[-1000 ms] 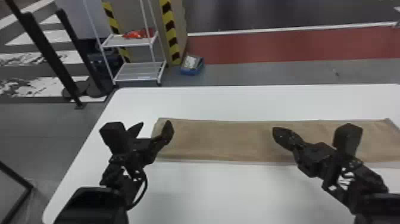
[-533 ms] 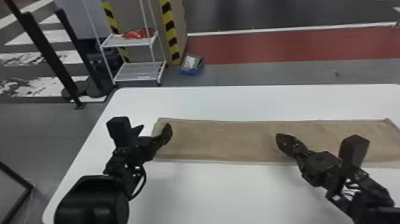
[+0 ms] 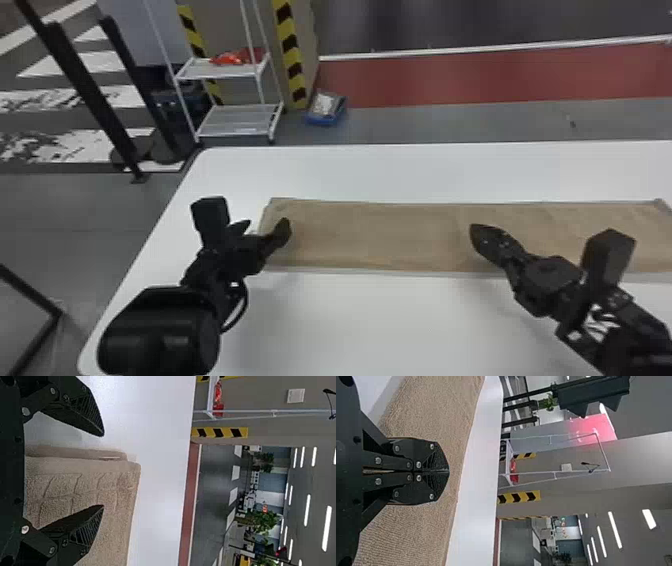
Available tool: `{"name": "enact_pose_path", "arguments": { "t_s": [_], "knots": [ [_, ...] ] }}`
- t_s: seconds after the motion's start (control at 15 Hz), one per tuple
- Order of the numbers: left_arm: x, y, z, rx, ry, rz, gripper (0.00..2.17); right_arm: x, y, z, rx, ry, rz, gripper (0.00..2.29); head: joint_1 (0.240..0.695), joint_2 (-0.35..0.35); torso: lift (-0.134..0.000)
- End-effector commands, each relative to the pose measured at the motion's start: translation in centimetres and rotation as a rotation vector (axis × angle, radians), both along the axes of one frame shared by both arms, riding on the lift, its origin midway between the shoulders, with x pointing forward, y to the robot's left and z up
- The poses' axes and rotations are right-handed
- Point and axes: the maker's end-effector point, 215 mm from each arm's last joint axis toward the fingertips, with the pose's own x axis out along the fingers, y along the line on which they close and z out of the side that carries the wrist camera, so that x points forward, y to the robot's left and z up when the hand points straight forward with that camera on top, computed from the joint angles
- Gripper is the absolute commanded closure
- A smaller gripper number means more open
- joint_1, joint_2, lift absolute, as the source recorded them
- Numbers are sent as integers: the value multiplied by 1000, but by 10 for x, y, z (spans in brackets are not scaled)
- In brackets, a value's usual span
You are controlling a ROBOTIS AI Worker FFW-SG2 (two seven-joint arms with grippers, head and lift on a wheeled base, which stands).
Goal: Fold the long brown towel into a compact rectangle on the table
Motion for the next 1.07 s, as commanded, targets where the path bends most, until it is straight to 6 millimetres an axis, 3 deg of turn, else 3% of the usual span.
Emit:
{"name": "enact_pose_path", "arguments": {
  "t_s": [0.0, 0.27, 0.4, 0.67, 1.0],
  "knots": [
    [0, 1, -4, -2, 24, 1, 296, 1, 0, 6, 0, -12, 0, 1656, 695, 177, -125],
    [1, 5, -11, 14, 54, 3, 299, 2, -4, 10, 2, -21, -4, 1656, 695, 178, -125],
    [-1, 0, -15, 4, 72, -12, 542, 3, -5, 13, 2, -25, -5, 1656, 695, 178, -125],
    [-9, -13, 9, -12, 49, -36, 1814, 4, -5, 13, 2, -21, -6, 1656, 695, 170, -125],
    [-29, -58, 53, -51, 85, -111, 1889, 1, -14, 16, 19, -24, -17, 1656, 695, 148, -125]
  ]
}}
